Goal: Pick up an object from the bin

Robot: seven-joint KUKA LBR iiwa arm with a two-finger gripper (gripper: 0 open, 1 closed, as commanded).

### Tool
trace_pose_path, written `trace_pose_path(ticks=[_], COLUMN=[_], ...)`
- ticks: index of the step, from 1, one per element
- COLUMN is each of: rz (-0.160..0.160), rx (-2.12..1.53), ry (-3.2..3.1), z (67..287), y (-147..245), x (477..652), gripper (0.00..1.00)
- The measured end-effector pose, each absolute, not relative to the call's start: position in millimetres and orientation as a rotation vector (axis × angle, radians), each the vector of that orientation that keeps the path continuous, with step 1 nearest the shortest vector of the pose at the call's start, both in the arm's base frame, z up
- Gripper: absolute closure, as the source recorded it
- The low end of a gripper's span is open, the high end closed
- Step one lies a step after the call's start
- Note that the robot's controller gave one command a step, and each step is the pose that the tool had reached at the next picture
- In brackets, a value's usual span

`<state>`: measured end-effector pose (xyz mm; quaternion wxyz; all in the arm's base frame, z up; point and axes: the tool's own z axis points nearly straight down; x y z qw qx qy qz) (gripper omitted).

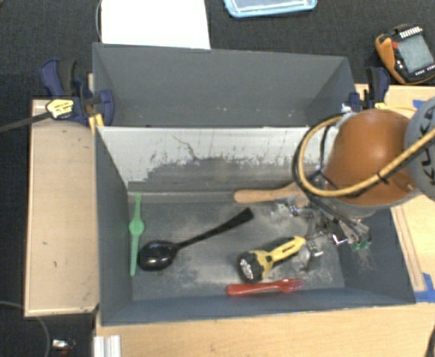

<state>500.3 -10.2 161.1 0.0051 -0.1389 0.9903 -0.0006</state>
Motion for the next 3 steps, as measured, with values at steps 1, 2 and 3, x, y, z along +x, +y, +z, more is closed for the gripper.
trace_pose_path(ticks=[1, 2, 3], rz=[-0.002, -0.004, -0.005], rx=[-0.834, -0.511, -0.739], ry=[3.028, 3.090, 3.039], z=[131.3, 68.9, 70.2], y=[-12.1, -33.1, -25.0], x=[505.4, 501.3, 507.5], gripper=[0.00, 0.00, 1.00])
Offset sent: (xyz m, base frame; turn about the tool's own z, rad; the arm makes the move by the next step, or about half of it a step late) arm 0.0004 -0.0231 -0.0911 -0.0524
